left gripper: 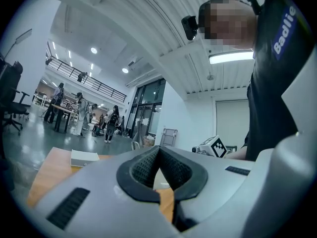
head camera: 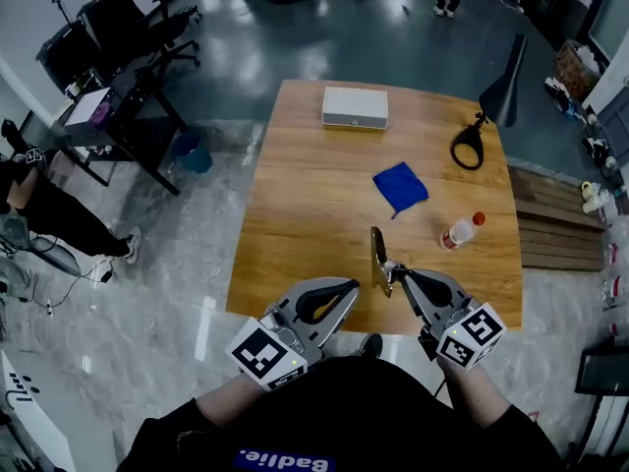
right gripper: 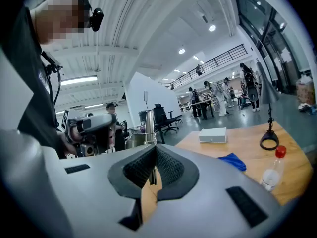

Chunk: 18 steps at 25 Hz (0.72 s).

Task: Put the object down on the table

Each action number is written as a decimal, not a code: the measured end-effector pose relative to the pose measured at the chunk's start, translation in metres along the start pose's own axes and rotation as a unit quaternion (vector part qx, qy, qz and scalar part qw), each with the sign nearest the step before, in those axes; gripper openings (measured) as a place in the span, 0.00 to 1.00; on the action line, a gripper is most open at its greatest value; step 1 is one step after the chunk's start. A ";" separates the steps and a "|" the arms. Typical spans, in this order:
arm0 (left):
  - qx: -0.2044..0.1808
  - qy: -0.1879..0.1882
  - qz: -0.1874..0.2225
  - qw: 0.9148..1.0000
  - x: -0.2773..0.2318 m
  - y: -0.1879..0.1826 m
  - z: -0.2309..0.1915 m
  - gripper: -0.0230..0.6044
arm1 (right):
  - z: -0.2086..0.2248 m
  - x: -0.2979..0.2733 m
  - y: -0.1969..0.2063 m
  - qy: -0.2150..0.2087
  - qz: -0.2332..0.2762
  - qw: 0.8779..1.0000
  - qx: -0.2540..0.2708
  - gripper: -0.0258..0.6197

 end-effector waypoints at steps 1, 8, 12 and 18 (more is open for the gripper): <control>0.001 -0.003 -0.002 1.000 0.000 0.001 -0.001 0.05 | 0.004 -0.002 0.003 0.003 -0.007 1.000 0.005 0.05; 0.002 -0.020 -0.010 1.000 -0.003 0.008 0.000 0.05 | 0.032 -0.016 0.032 0.024 -0.063 0.997 0.039 0.05; -0.003 -0.032 -0.011 0.999 -0.005 0.007 -0.003 0.05 | 0.048 -0.028 0.046 0.039 -0.099 0.992 0.074 0.05; 0.005 -0.045 -0.012 0.999 -0.002 0.006 -0.004 0.05 | 0.061 -0.053 0.064 0.049 -0.153 0.977 0.139 0.05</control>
Point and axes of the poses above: the fingertips, and each gripper's own axes: x backward along the fingers, z to its right, y out of its underside, the point moved 10 cm from there along x, backward along the fingers
